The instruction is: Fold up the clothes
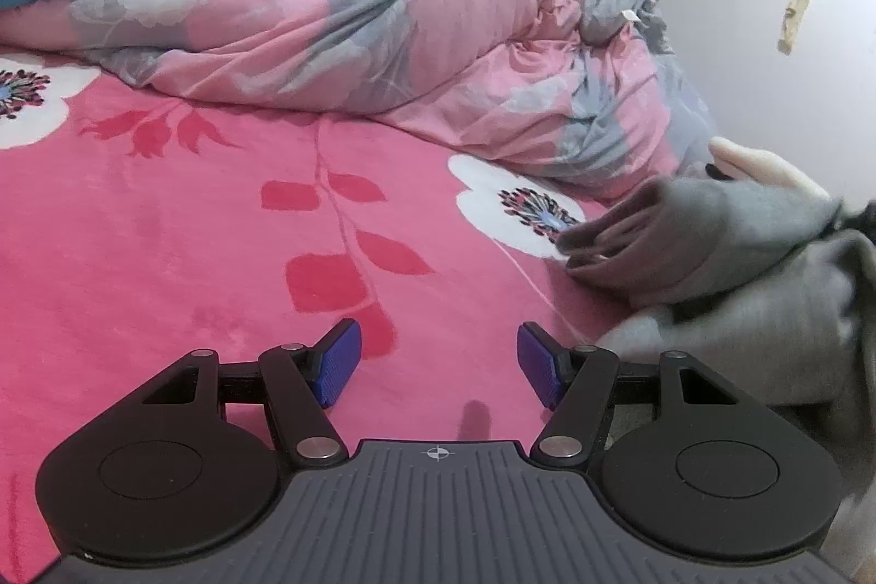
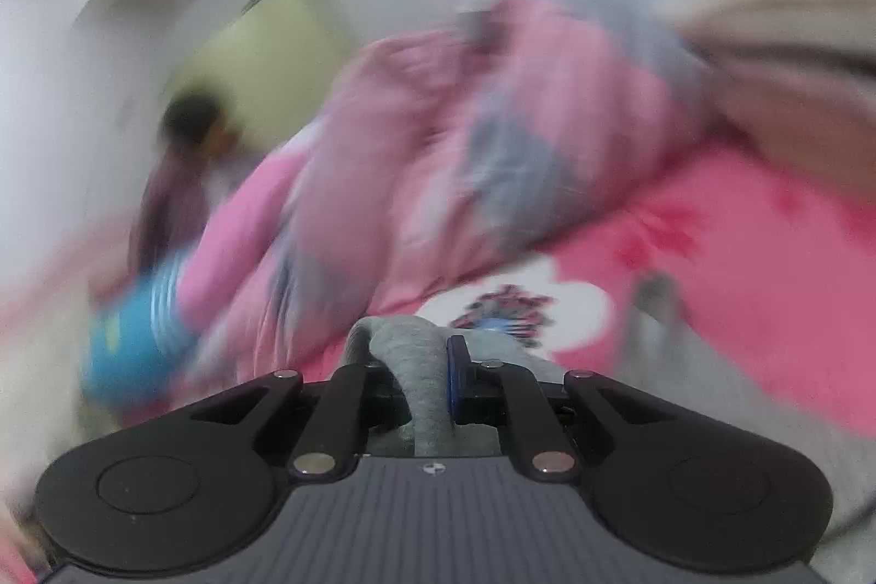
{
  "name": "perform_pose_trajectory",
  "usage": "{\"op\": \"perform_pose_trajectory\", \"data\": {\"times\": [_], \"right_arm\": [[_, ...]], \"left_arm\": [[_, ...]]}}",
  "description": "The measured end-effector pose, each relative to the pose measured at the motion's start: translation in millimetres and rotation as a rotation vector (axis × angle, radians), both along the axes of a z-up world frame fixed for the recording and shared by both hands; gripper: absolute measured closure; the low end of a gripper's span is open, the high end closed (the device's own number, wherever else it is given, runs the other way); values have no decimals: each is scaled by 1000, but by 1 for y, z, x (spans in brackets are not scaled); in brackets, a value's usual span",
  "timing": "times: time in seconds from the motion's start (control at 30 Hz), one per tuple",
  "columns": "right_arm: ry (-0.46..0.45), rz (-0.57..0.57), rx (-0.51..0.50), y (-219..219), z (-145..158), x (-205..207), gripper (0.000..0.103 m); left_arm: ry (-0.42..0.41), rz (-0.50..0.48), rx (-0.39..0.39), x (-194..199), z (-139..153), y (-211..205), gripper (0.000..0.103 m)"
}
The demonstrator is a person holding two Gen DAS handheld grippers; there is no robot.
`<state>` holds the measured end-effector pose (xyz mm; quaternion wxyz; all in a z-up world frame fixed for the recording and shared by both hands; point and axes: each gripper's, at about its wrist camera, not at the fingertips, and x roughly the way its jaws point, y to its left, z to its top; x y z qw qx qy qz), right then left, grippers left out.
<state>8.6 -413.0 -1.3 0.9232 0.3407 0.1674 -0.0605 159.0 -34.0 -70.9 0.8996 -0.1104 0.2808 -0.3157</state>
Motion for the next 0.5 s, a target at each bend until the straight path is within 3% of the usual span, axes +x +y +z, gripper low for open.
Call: {"op": "perform_pose_trajectory", "data": {"times": [0.17, 0.23, 0.3, 0.4, 0.5], "right_arm": [[-14, -128, 380, -59, -67, -38, 94], [-52, -114, 387, -55, -74, -55, 94], [-96, -60, 321, -43, -65, -61, 94], [-150, 88, 132, -9, -36, -57, 94], [-172, 306, -93, 54, -9, -41, 95]], "left_arm": [[13, 10, -39, -6, 6, 1, 40], [41, -6, -56, -10, 11, -2, 40], [58, -20, -69, -15, 16, -4, 40], [111, -43, -132, -29, 28, 3, 40], [137, -44, -213, -49, 39, 18, 40]]}}
